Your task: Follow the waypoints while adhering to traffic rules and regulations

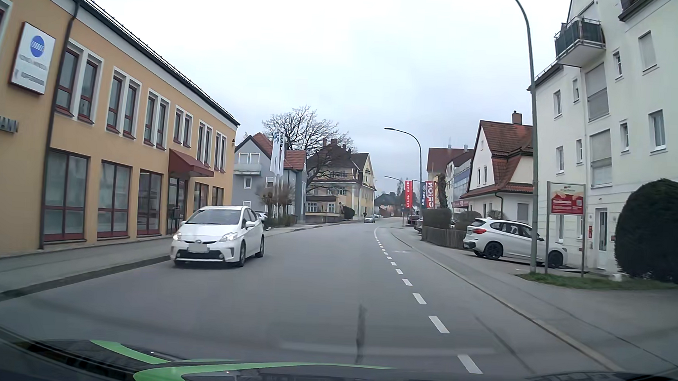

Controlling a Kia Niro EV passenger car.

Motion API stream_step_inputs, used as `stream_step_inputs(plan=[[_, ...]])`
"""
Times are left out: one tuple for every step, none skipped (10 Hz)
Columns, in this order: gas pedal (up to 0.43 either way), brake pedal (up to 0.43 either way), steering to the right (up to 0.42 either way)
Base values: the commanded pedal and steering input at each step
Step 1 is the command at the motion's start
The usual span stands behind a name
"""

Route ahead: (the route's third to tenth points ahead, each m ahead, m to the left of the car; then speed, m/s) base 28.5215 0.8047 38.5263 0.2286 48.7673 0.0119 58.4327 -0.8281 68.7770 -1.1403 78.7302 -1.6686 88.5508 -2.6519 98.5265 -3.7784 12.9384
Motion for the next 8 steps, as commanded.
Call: stream_step_inputs(plan=[[0.15,0.0,0.004],[0.15,0.0,0.004],[0.15,0.0,0.004],[0.15,0.0,0.004],[0.15,0.0,0.004],[0.15,0.0,0.004],[0.15,0.0,0.005],[0.15,0.0,0.005]])
